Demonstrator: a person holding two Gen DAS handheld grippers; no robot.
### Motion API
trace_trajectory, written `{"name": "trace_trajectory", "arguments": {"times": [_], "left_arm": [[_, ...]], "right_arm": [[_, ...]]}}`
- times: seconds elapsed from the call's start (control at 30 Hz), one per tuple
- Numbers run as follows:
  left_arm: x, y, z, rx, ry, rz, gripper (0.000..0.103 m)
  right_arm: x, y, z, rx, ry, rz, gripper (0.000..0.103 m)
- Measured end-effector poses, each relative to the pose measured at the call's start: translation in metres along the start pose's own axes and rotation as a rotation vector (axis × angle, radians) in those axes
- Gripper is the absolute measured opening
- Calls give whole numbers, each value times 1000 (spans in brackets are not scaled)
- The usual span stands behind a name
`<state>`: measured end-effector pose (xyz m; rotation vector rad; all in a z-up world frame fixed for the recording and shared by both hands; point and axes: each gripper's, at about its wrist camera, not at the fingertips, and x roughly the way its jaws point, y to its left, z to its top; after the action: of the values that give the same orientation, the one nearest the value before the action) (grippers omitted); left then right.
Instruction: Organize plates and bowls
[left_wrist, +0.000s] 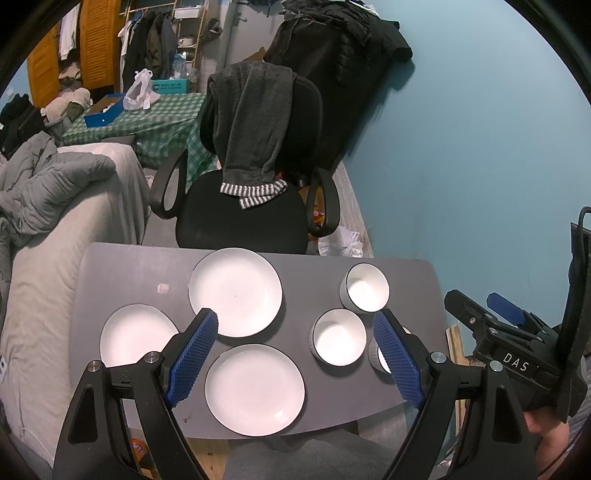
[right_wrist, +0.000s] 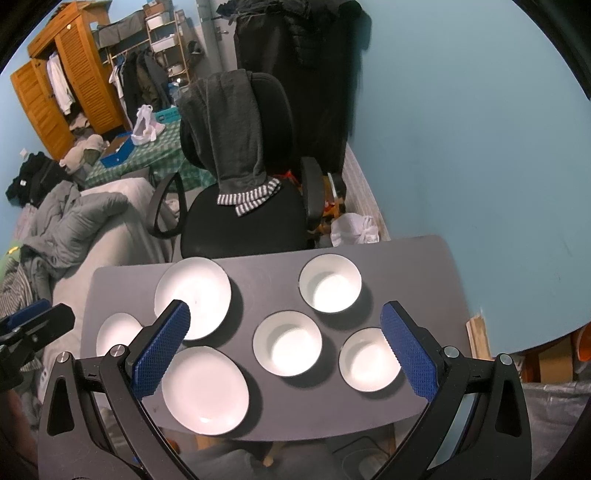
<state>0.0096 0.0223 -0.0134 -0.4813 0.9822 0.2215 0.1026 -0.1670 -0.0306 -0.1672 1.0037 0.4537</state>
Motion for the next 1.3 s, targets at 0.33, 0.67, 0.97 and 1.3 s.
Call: {"name": "trace_trajectory", "arguments": {"times": [0.33, 0.67, 0.97, 1.3], "left_arm": [[4, 0, 8, -5, -2, -2, 87], [6, 5, 13, -16, -11, 19, 87], [10, 25, 11, -51, -8, 67, 87], [29, 66, -9, -65, 45, 150, 87]], "right_arm": [[3, 2, 3, 1, 4, 1, 101], [8, 7, 11, -10, 13, 17, 101], [20, 14, 26, -45, 32, 45, 101], [53, 40, 27, -172, 82, 123, 101]]}}
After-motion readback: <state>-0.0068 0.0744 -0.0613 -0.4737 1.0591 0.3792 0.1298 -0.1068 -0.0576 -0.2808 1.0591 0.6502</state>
